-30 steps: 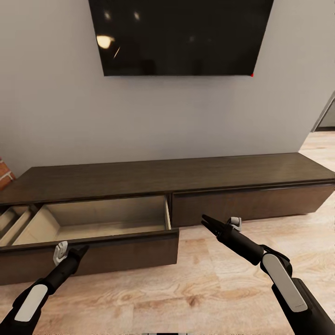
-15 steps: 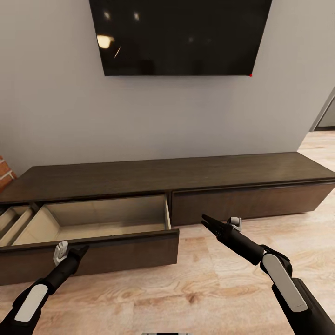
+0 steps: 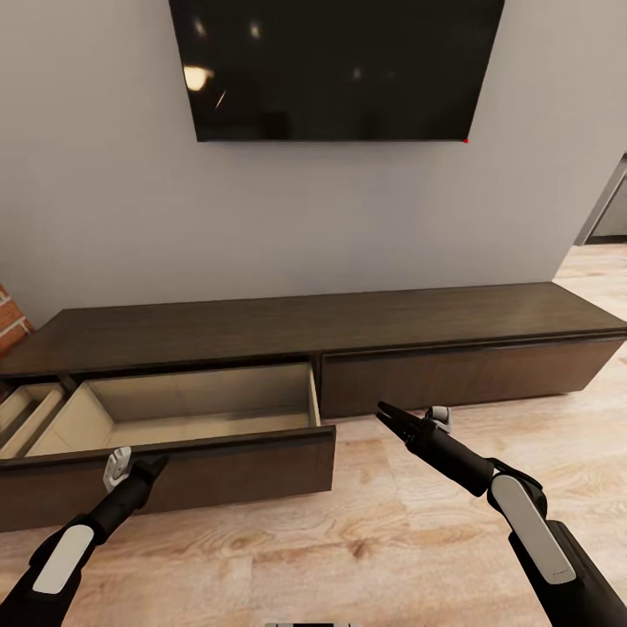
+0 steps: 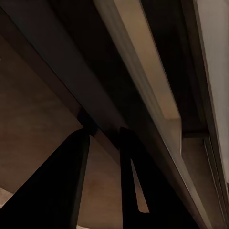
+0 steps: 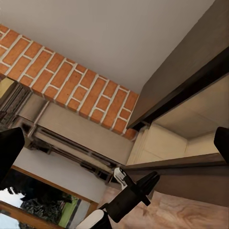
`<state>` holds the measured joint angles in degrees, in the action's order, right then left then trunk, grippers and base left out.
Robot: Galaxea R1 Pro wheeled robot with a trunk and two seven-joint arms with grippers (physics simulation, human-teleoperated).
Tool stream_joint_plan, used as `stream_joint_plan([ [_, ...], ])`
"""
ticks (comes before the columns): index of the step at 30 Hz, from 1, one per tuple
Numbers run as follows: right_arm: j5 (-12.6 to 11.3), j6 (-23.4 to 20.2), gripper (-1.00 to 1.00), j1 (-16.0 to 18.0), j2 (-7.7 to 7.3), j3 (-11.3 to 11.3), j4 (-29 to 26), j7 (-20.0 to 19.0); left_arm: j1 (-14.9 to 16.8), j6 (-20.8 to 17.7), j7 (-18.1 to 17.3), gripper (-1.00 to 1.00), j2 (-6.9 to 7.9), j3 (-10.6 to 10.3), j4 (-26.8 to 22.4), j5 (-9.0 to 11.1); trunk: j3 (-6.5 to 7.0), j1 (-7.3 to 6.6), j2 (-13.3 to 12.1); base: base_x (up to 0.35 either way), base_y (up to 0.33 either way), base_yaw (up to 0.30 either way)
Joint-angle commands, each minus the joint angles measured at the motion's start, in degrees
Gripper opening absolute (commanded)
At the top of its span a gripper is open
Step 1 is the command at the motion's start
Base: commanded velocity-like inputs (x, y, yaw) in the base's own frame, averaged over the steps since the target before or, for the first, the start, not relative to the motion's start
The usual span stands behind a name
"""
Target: Place each of the two pumpkins and all three candles from the living room inside a cabinet in the living room (use any cabinet), then make sure every cabinet is closed, and position the cauldron so it is next to a table in the living room.
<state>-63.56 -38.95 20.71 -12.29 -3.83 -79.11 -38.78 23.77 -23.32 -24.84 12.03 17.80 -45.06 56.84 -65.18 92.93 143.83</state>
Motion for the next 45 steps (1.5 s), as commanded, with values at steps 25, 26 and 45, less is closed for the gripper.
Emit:
stream_joint_plan([
  [25, -0.4, -0.3, 1.00, 0.0, -0.11, 0.0, 0.0, 0.0, -1.0, -0.8, -2.1, 1.00, 0.01, 4.1, -0.1, 1.4, -0.05, -0.04, 0.0, -0.013, 0.000, 0.000],
  [26, -0.4, -0.3, 1.00, 0.0, -0.11, 0.0, 0.0, 0.1, -1.0, -0.8, -2.1, 1.00, 0.01, 4.1, -0.1, 1.4, -0.05, -0.04, 0.0, 0.000, 0.000, 0.000],
  [45, -0.4, -0.3, 1.00, 0.0, -0.15, 0.0, 0.0, 0.1, -1.0, -0.9, -2.1, 1.00, 0.08, 4.1, -0.1, 1.4, -0.05, -0.04, 0.0, -0.074, 0.000, 0.000],
])
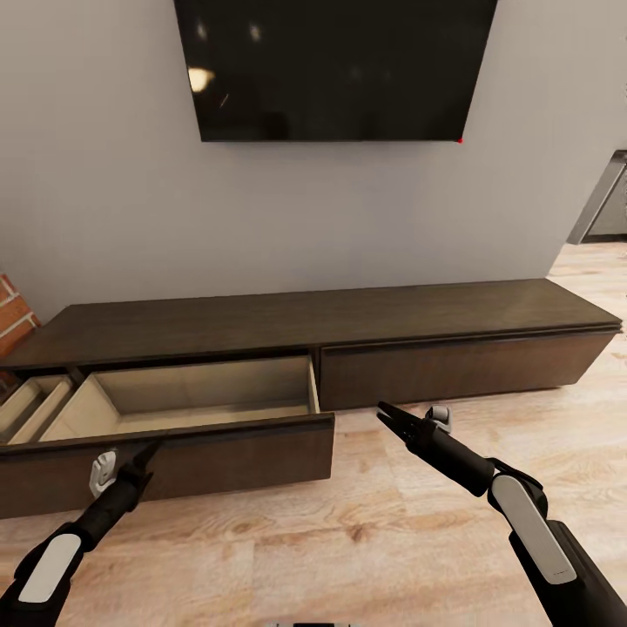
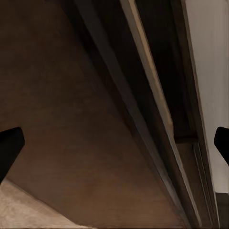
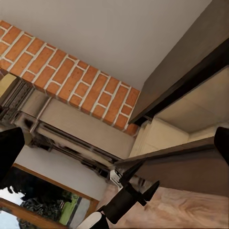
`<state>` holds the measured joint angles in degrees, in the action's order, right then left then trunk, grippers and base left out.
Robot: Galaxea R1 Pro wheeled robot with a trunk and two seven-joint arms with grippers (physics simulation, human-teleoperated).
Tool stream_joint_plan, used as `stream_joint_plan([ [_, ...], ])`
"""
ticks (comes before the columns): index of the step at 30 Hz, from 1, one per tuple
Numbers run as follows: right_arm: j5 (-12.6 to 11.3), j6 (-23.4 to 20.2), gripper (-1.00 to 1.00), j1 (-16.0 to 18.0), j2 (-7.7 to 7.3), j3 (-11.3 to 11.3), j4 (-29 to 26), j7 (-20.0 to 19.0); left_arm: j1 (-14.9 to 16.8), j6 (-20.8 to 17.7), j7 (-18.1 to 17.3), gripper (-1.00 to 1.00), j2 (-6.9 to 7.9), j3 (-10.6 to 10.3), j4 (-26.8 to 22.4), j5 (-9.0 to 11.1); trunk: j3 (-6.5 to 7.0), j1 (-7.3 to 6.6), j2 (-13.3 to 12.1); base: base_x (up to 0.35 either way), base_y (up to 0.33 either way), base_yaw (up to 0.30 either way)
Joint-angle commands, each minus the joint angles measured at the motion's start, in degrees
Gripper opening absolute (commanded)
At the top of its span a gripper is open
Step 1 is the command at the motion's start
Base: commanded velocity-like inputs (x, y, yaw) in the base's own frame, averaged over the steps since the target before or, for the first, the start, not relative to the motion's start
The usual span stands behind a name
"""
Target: Place each of the two pumpkins and all three candles from the living room inside a cabinet in the living room (use any cabinet), then make sure every cabinet is closed, and position the cauldron so it is next to a table in the living room.
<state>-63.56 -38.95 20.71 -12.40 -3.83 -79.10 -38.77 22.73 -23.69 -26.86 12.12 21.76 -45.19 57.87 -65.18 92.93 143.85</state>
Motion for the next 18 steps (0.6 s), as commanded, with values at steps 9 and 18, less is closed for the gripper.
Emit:
stream_joint_plan([
  [9, -0.5, -0.4, 1.00, 0.0, -0.33, 0.0, 0.1, 0.1, 0.0, -0.7, -0.1, 1.00, -0.07, 0.0, 0.0, 0.5, -0.04, -0.04, 0.0, -0.188, 0.000, 0.000],
  [18, -0.5, -0.5, 1.00, 0.0, -0.34, 0.2, 1.2, 0.2, -0.4, -8.1, -0.2, 1.00, 0.36, -0.3, -5.0, 0.5, -0.04, -0.04, 0.0, -0.009, 0.000, 0.000],
])
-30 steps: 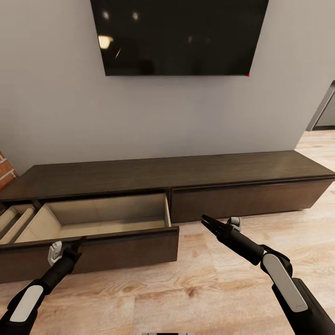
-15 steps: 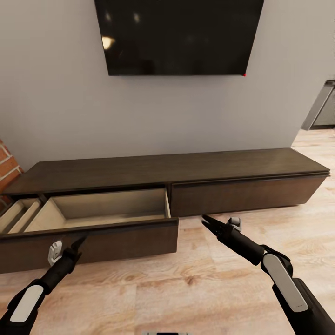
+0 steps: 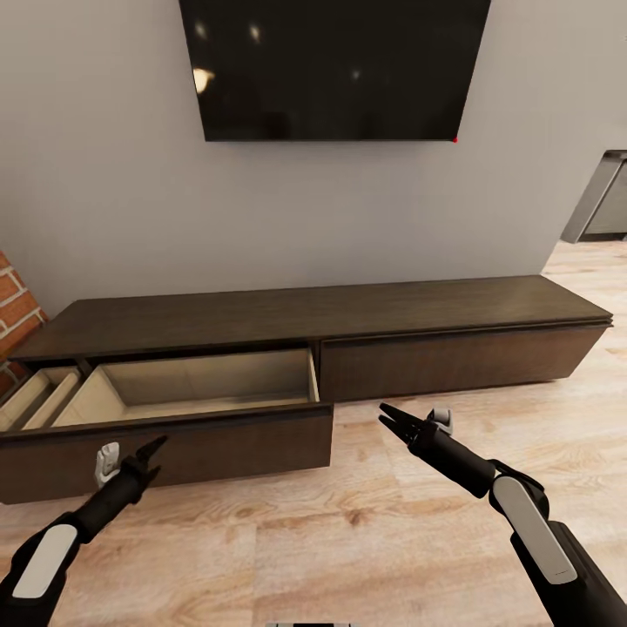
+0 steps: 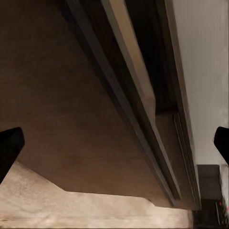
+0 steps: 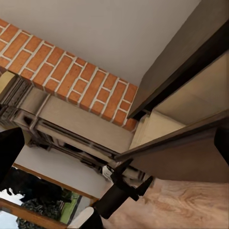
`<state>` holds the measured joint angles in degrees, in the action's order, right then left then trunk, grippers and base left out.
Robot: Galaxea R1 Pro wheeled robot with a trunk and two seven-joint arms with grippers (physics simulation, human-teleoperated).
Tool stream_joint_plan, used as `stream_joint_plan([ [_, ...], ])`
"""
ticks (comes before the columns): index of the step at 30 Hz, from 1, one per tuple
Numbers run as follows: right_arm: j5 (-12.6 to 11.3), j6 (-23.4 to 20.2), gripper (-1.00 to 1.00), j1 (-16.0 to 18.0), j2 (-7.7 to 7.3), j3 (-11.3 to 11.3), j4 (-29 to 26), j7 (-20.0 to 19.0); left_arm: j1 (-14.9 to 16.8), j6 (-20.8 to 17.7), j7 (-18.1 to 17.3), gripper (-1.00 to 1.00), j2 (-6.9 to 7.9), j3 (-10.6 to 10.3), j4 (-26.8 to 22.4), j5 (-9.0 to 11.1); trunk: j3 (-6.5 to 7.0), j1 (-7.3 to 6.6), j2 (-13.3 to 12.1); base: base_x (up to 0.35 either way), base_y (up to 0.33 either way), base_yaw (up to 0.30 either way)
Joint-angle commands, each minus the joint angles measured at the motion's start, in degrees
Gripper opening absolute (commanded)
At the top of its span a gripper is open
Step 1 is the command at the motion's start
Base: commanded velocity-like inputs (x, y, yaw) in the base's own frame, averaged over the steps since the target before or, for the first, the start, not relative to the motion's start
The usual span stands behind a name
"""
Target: Place each of the two pumpkins and all three candles from the living room inside a cabinet in the living room (use any cabinet), then make sure every cabinet is closed, and position the cauldron so it is next to a table in the living room.
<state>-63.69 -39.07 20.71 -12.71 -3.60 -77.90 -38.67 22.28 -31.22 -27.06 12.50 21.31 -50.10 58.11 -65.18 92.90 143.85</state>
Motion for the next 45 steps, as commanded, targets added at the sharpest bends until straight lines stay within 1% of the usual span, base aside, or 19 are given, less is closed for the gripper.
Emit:
stream_joint_plan([
  [1, -0.4, -0.4, 1.00, 0.0, -0.04, 0.0, 0.0, 0.1, -0.4, -2.7, 0.0, 1.00, 0.10, 0.2, -1.1, 0.2, -0.05, -0.01, 0.0, 0.000, 0.000, 0.000],
  [4, -0.3, -0.3, 1.00, 0.0, -0.04, 0.1, 0.1, 0.1, -2.1, -7.5, 0.1, 1.00, 0.55, 0.6, -3.5, 0.2, -0.05, -0.01, 0.0, 0.000, 0.000, 0.000],
  [6, -0.3, -0.3, 1.00, 0.0, -0.04, 0.1, 0.1, 0.1, -3.4, -10.3, 0.2, 1.00, 1.34, 0.7, -4.3, 0.2, -0.05, -0.01, 0.0, 0.000, 0.000, 0.000],
  [7, -0.3, -0.2, 1.00, 0.0, -0.04, 0.1, 0.1, 0.2, -3.7, -11.1, 0.2, 1.00, 1.58, 0.6, -4.4, 0.2, -0.05, -0.01, 0.0, 0.000, 0.000, 0.000],
  [9, -0.3, -0.2, 1.00, 0.0, 0.01, 0.1, 0.1, 0.5, -5.5, -14.6, 0.2, 1.00, 2.36, 0.7, -4.8, 0.1, -0.05, -0.01, 0.0, 0.000, 0.000, 0.000],
  [11, -0.2, -0.2, 1.00, 0.0, 0.09, 0.0, 0.1, 0.7, -6.6, -15.9, 0.2, 1.00, 2.79, 0.7, -4.9, 0.1, -0.05, -0.01, 0.0, 0.000, 0.000, 0.000],
  [14, -0.3, -0.2, 1.00, 0.0, 0.13, 0.0, 0.2, 0.8, -7.8, -16.7, 0.2, 1.00, 3.64, 0.7, -4.8, 0.2, -0.05, -0.01, 0.0, 0.000, 0.000, 0.000],
  [19, -0.3, -0.2, 1.00, 0.0, 0.20, 0.0, 0.2, 0.9, -8.7, -17.9, 0.1, 1.00, 3.85, 0.5, -4.5, 0.2, -0.05, -0.01, 0.0, 0.000, 0.000, 0.000],
  [24, -0.2, -0.2, 1.00, 0.0, 0.16, -0.1, 0.3, 0.7, -9.4, -18.1, 0.0, 1.00, 3.89, 0.3, -5.0, 0.2, -0.05, -0.01, 0.0, -0.003, 0.010, 0.000],
  [26, 0.5, -0.2, 1.00, 0.0, 0.15, -0.2, 0.2, 0.7, -9.5, -18.2, 0.0, 1.00, 3.90, 0.2, -5.0, 0.1, -0.05, -0.01, 0.0, -0.064, 0.134, 0.000],
  [28, 2.3, -0.2, 1.00, 0.0, 0.29, -0.1, 0.2, 0.8, -9.5, -18.2, 0.1, 1.00, 3.86, 0.2, -5.0, -0.1, -0.05, -0.01, 0.0, -0.055, 0.105, 0.000],
  [32, 4.9, -0.2, 1.00, 0.0, 0.47, 0.0, 0.2, 0.7, -9.5, -18.2, 0.1, 1.00, 3.71, 0.1, -4.9, -0.8, -0.05, -0.01, 0.0, -0.021, 0.040, 0.000],
  [35, 5.5, -0.2, 1.00, 0.0, 0.54, 0.0, 0.2, 0.8, -9.5, -18.2, 0.1, 1.00, 3.68, 0.1, -4.9, -1.0, -0.05, -0.01, 0.0, -0.034, -0.022, 0.000],
  [45, 5.7, -0.2, 1.00, 0.0, 0.50, -0.1, 0.1, 0.9, -9.5, -18.2, 0.0, 1.00, 3.66, 0.1, -4.9, -1.1, -0.05, -0.01, 0.0, -0.068, -0.058, 0.000],
])
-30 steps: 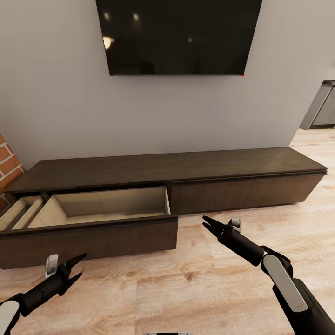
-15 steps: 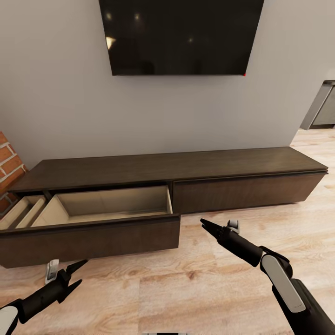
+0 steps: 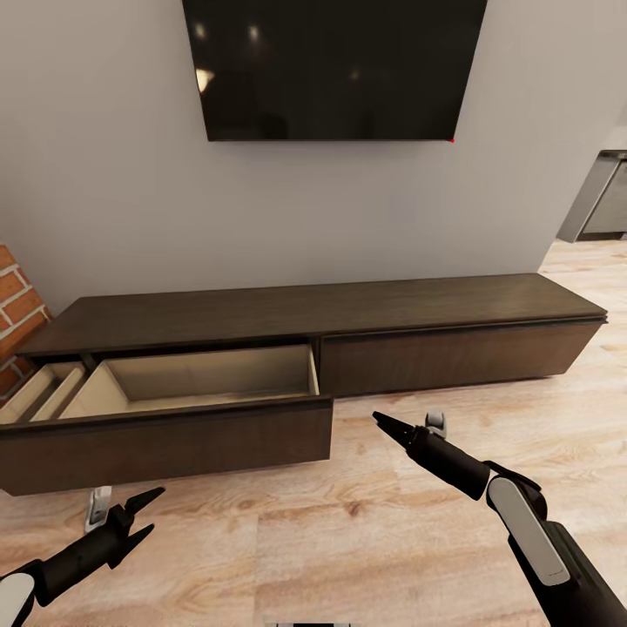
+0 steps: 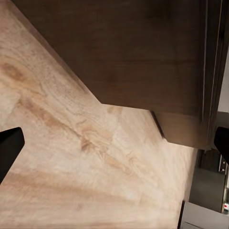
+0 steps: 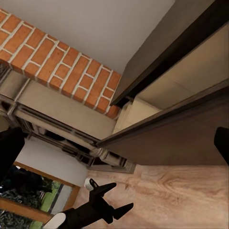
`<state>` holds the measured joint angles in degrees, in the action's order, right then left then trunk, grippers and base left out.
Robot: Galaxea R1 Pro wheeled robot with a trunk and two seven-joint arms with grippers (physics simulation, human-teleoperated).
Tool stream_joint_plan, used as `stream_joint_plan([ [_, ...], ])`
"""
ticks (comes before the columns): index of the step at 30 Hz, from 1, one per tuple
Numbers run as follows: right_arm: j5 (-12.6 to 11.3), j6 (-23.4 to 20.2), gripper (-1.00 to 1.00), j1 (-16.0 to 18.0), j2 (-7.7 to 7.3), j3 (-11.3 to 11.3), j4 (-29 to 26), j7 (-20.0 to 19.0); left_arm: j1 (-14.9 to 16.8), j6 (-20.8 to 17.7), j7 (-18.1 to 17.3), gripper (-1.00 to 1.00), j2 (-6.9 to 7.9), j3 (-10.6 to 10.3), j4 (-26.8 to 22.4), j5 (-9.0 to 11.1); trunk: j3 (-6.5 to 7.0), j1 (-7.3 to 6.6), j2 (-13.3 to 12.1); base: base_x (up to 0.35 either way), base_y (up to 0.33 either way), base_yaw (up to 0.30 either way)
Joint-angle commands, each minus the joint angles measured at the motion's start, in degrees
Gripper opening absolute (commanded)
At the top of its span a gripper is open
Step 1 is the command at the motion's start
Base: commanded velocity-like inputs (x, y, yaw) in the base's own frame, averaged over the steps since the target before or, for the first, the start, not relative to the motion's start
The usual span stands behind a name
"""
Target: Place each of the two pumpkins and all three candles from the living room inside a cabinet in the living room (use any cabinet), then make sure every cabinet is closed, and position the cauldron so it is next to a table in the living room.
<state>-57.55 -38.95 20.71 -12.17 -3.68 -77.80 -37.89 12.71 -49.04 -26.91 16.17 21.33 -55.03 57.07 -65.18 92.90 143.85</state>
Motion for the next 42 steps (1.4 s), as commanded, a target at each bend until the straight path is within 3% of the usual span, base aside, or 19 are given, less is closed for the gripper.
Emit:
stream_joint_plan([
  [1, -0.4, -0.3, 1.00, 0.0, -0.04, 0.0, 0.0, 0.1, 0.0, -0.4, -0.2, 1.00, -0.03, 0.1, 0.0, 0.0, -0.05, -0.01, 0.0, -0.005, -0.004, 0.000],
  [23, -0.5, -0.5, 1.00, 0.0, 0.03, 0.2, 0.2, 0.1, 0.0, -0.4, -0.3, 1.00, -0.17, 0.2, 0.0, 0.2, -0.05, -0.01, 0.0, -0.047, 0.000, 0.000],
  [34, -0.4, -0.5, 1.00, 0.0, 0.04, 0.0, 0.1, 0.5, 0.0, -0.5, 0.1, 1.00, 0.08, 0.2, -0.2, 0.1, 2.39, -0.30, -0.1, 0.000, 0.000, 0.000],
  [37, -0.4, -1.6, 1.00, 0.0, -0.05, -0.1, 0.1, 5.2, 0.0, -0.5, 1.2, 1.00, 0.04, 0.0, -0.1, -0.1, 3.05, -0.37, -0.2, 0.000, 0.000, 0.000],
  [38, -0.4, -2.7, 1.00, 0.0, -0.10, -0.1, 0.0, 8.8, 0.1, -0.5, 2.7, 1.00, -0.01, 0.0, -0.1, -0.1, 3.28, -0.40, -0.2, 0.000, 0.000, 0.000],
  [39, -0.3, -4.9, 1.00, 0.0, -0.23, -0.2, -0.6, 14.8, 0.1, -0.4, 5.9, 1.00, -0.15, -0.2, -0.2, -0.1, 3.50, -0.43, -0.2, 0.000, 0.000, 0.000],
  [40, -0.3, -5.7, 1.00, 0.0, -0.27, -0.2, -0.8, 16.8, 0.1, -0.5, 7.1, 1.00, -0.19, -0.3, -0.3, 0.0, 3.72, -0.45, -0.2, 0.000, 0.000, 0.000],
  [42, -0.2, -8.8, 1.00, 0.0, -0.18, -0.2, -1.3, 24.7, 0.2, -0.5, 11.8, 1.00, -0.41, -0.8, -1.4, 0.0, 4.16, -0.50, -0.2, 0.000, 0.000, 0.000],
])
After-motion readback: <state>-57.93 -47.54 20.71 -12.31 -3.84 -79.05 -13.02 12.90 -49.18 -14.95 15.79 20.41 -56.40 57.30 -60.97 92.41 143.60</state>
